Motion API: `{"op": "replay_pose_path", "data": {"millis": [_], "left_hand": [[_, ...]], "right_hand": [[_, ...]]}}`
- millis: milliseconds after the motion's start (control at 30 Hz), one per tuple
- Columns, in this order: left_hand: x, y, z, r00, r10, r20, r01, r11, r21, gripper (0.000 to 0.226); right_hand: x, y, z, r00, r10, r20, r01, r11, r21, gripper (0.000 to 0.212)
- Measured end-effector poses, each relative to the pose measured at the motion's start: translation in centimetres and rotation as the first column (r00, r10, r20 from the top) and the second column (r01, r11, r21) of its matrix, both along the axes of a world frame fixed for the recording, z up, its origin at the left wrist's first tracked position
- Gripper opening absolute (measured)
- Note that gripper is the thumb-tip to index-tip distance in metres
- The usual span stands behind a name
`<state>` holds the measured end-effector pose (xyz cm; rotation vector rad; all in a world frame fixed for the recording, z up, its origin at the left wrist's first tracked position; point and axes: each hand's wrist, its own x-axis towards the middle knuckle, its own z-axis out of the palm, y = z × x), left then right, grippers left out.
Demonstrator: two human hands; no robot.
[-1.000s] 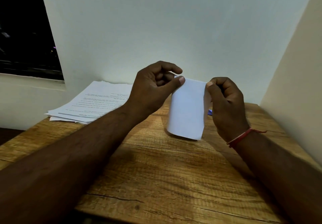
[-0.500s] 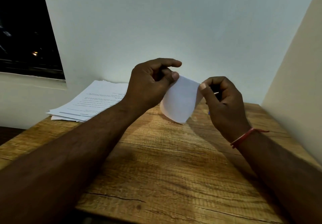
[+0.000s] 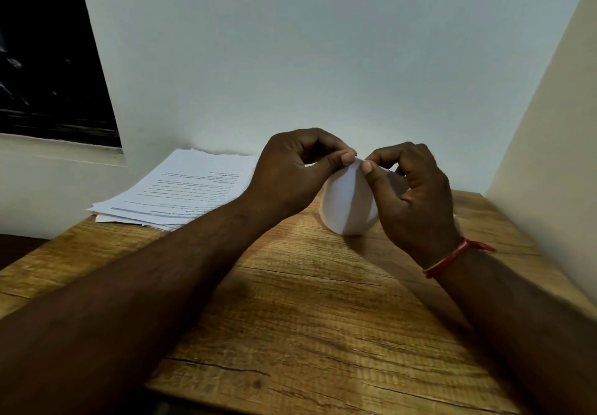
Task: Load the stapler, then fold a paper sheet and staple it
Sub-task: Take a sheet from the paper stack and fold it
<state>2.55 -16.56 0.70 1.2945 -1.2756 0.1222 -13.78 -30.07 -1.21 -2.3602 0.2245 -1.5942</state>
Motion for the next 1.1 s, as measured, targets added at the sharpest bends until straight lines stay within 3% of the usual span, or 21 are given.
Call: {"op": "replay_pose_path", "data": {"millis": [167,600,767,967,1100], "left_hand": [[0.45,-0.13,-0.16,0.985,-0.034,-0.166,0.042,0.998,0.046,0.008],[0.27,-0.58,-0.66,0.945,-0.079,-0.318,0.064,0.996,-0.059,0.008],[0.34,-0.61,-0.30,0.931,-0.096,-0.352,0.082,0.995,-0.055,0.005],[0.62,-0.63,-0.04,0.923,-0.113,-0.368,0.093,0.993,-0.073,0.004],[0.13,-0.75,-0.45,0.905,-0.140,-0.403,0.138,0.990,-0.035,0.011]], "right_hand": [[-0.30,0.17,0.13,0.999,0.011,0.043,-0.016,0.991,0.133,0.020],[-0.23,-0.07,0.31,0.995,0.046,0.084,-0.070,0.949,0.309,0.016],[-0.19,0.01,0.31,0.982,0.118,0.150,-0.174,0.875,0.452,0.018],[-0.10,0.08,0.38,0.969,0.166,0.184,-0.239,0.821,0.518,0.016],[-0.15,-0.05,0.59,0.944,0.195,0.265,-0.319,0.733,0.600,0.017]]}}
